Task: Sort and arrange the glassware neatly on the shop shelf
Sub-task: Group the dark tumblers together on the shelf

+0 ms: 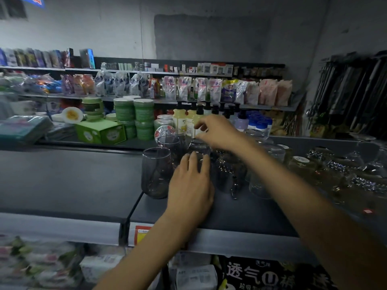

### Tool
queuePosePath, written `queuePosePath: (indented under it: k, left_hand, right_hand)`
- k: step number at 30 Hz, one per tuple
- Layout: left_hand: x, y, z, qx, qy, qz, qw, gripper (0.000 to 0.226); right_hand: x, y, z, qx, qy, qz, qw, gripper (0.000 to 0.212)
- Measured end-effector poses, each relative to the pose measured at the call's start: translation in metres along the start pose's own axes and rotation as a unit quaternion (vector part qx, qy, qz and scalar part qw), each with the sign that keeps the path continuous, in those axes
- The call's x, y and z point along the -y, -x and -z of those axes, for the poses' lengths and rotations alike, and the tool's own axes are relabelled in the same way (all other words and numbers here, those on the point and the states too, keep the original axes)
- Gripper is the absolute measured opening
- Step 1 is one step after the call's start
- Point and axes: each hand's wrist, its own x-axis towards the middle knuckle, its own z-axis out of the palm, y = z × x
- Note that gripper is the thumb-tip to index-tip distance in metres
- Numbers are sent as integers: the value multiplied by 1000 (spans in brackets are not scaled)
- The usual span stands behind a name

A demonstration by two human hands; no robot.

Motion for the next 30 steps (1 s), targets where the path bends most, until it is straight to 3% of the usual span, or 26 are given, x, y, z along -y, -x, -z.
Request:
queuePosePath:
  k: [5,9,12,19,30]
  left_hand:
    - [-10,5,-7,0,2,28,1000,64]
    - [-3,13,-7,-63,28,9,998,56]
    - [1,23,-8,-93,63,10,994,56]
    - [11,34,-12,-100,160,49,981,60]
    - [16,42,-16,-136,211,32,968,59]
  right_hand:
    - [-15,-59,-22,109,41,-42,992,42]
    - [-31,-83,-33,179,54,-70,980,48]
    - [-37,-90,-34,210,48,-68,974,39]
    - [-34,-103,-29,275,58,-60,958,51]
    - [-42,-103,-31,239,56,-49,968,59]
